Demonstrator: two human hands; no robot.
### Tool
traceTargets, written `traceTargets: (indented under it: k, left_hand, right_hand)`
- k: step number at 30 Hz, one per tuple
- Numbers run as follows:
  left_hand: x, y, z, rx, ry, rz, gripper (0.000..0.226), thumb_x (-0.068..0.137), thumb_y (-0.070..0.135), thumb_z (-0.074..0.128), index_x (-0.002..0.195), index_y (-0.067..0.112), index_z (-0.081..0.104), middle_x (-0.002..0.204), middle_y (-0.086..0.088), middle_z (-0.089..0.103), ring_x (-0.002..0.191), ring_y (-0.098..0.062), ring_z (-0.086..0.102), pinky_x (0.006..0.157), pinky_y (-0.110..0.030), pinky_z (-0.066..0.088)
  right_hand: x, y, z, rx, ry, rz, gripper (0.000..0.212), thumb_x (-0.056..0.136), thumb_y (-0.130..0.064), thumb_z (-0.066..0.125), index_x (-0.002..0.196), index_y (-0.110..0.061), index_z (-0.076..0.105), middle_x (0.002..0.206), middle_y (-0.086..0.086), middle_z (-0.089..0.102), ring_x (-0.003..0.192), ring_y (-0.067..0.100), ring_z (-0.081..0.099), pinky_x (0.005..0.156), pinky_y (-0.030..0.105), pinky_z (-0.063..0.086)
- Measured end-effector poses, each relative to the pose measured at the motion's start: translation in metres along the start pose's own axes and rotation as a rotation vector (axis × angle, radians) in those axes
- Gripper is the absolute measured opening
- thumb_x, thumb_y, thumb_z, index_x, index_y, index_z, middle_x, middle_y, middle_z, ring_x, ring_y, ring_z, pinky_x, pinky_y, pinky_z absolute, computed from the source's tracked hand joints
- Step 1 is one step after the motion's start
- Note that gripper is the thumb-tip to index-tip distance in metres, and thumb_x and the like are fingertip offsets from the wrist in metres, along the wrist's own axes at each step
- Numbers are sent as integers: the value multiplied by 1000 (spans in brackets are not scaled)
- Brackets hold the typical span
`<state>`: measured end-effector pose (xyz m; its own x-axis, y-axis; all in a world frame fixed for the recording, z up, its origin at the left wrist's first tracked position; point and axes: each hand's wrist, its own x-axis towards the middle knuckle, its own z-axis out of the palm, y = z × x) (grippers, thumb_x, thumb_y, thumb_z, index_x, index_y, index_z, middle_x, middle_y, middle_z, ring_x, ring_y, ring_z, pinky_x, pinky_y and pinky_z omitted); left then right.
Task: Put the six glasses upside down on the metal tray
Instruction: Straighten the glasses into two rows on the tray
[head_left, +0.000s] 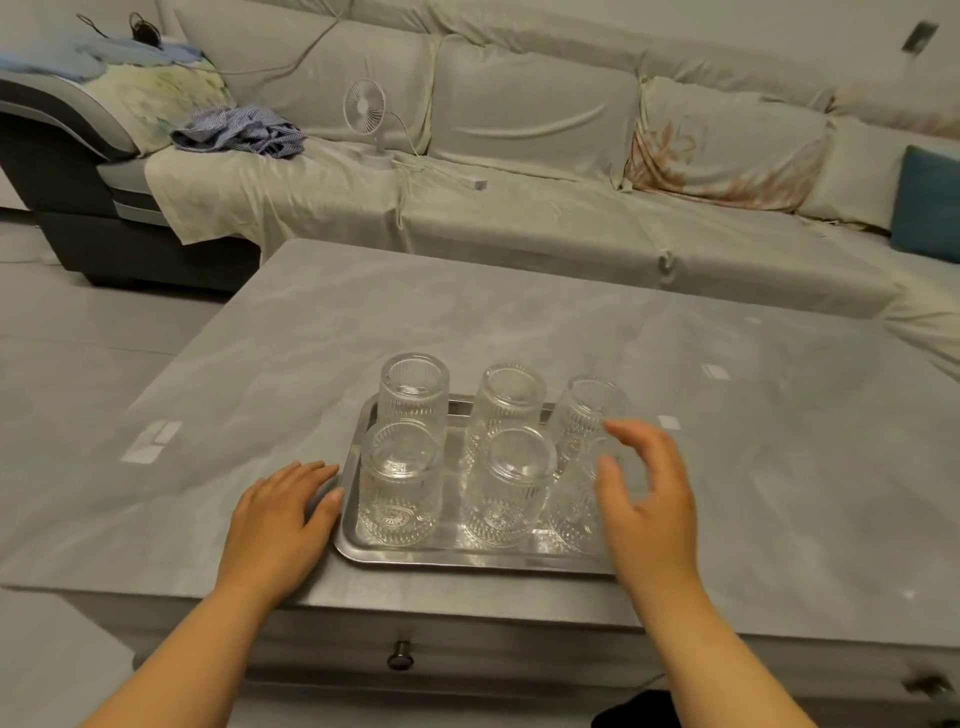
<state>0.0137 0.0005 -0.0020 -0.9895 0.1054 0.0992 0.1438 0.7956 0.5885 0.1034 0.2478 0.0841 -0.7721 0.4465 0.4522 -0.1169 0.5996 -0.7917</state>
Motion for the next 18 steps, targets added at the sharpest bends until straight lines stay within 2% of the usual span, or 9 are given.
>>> traceTargets:
  k: [2,3,5,7,10,12,15,18]
  left_hand:
    - [-1,0,0,-28,-8,-2,35,89,23,46,123,16,51,135,-9,51,130,-27,38,110,-43,24]
    - [-1,0,-1,-51,-8,-10,35,90,22,45,124,15,50,136,-10,50,129,-27,39,110,-43,25]
    - [0,3,-4,-184,2,-65,37,91,20,41,127,13,45,140,-12,44,131,-28,36,110,-41,23]
    - [2,12,-7,-403,20,-126,39,93,20,35,131,14,38,146,-10,35,135,-24,28,110,-34,18]
    - [8,36,-7,-629,48,-141,41,94,24,31,135,21,31,149,-3,26,136,-17,23,100,-24,16]
    - [15,56,-4,-772,36,-155,43,93,28,31,136,24,28,150,1,25,135,-15,23,99,-26,18]
    - [25,77,0,-957,-30,-196,46,92,28,34,137,25,25,150,0,23,135,-18,24,106,-32,20]
    - [29,81,5,-1034,-121,-217,50,91,25,38,138,26,21,151,-3,23,136,-20,25,109,-37,21]
  right_hand:
    - [-2,35,-15,-45,83,244,29,85,-2,47,107,-19,53,108,-4,55,114,20,45,93,22,33]
    - [-1,52,-21,-97,55,360,31,87,-3,44,116,-12,51,120,6,53,121,24,41,98,30,32]
    - [-2,80,-27,-191,-89,513,37,90,-7,40,127,-7,43,137,14,43,129,27,34,108,36,27]
    - [-6,97,-27,-275,-217,503,42,92,-10,38,133,-8,35,142,13,40,132,27,32,112,38,23]
    - [-10,107,-23,-406,-253,414,46,93,-14,34,138,-13,25,142,4,41,132,23,32,115,37,19]
    - [-11,108,-21,-464,-233,397,44,94,-14,32,137,-14,27,142,5,41,133,23,31,115,37,18]
    - [-12,109,-20,-513,-218,406,41,94,-14,30,134,-14,35,144,9,38,136,24,25,114,36,17]
    - [-11,112,-20,-604,-249,379,40,94,-15,28,134,-15,36,147,2,35,139,21,17,114,34,13]
